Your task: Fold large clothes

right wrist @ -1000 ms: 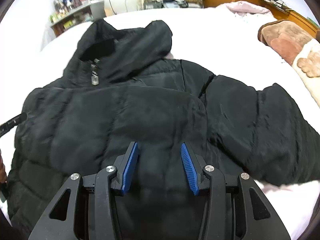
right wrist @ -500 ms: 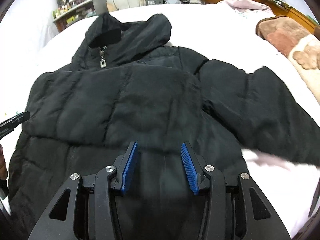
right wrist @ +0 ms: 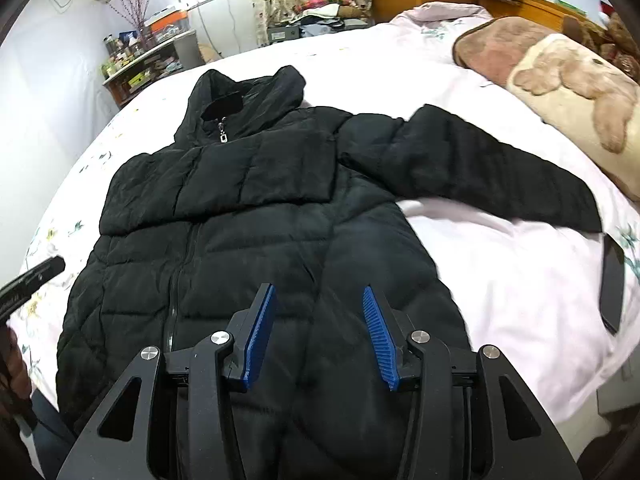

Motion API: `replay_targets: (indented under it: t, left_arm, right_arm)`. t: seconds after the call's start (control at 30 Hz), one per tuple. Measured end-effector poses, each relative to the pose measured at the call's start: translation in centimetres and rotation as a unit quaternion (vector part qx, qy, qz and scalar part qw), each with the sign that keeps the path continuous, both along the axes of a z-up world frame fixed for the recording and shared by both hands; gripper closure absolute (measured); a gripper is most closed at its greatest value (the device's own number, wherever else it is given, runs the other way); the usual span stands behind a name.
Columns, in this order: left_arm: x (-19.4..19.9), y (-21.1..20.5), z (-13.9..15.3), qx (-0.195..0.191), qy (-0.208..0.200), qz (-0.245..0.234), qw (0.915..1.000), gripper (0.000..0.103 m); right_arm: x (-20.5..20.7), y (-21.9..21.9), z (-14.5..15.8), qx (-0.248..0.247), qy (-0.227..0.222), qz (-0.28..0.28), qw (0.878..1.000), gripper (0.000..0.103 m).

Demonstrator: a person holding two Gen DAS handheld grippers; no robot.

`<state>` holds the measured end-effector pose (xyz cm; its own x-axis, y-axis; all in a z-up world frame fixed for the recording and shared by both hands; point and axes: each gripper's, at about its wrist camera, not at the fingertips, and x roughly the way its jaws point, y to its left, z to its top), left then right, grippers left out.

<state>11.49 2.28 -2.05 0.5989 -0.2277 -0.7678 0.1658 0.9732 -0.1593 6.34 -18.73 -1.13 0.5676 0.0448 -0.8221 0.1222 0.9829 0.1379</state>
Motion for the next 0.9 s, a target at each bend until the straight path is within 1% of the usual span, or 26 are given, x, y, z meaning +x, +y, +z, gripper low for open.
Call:
replay_targets:
  t: [0.13, 0.2, 0.43, 0.53, 0.67, 0.9]
  left_arm:
    - [-1.9, -0.9, 0.4, -0.004, 0.002, -0.008, 1.0000, 0.060]
    - [-2.2, -1.3, 0.5, -0.004, 0.005, -0.010, 0.9999, 0.060]
    - [-1.7, -2.4, 0.5, 0.004, 0.005, -0.012, 0.9999, 0.060]
    - [-0.8, -2.7, 0.1, 0.010, 0.008, -0.011, 0.9999, 0.057]
    - [1.3, -2.8, -0.3, 0.020, 0.007, -0.004, 0.9998, 0.056]
    - [6.4, -2.7, -1.1, 0.037, -0.006, 0.011, 0.9992, 0.055]
  right_arm:
    - [-1.5, -0.8, 0.7, -0.002, -0.004, -0.011, 1.000, 0.056]
    - [-1.9, -1.4, 0.8, -0.001, -0.005, -0.018, 1.000, 0.056]
    - [-2.2, -4.3, 0.7, 0.000, -0.007, -0.049, 0.999, 0.056]
    - [-1.8, -5.8, 0.4, 0.001, -0.008, -0.065, 0.998, 0.046]
    - [-0.6, -8.5, -0.7, 0.007, -0.004, -0.092, 0.996, 0.046]
    - [2.6, -15.4, -3.5, 0.020, 0.012, -0.159, 0.987, 0.046]
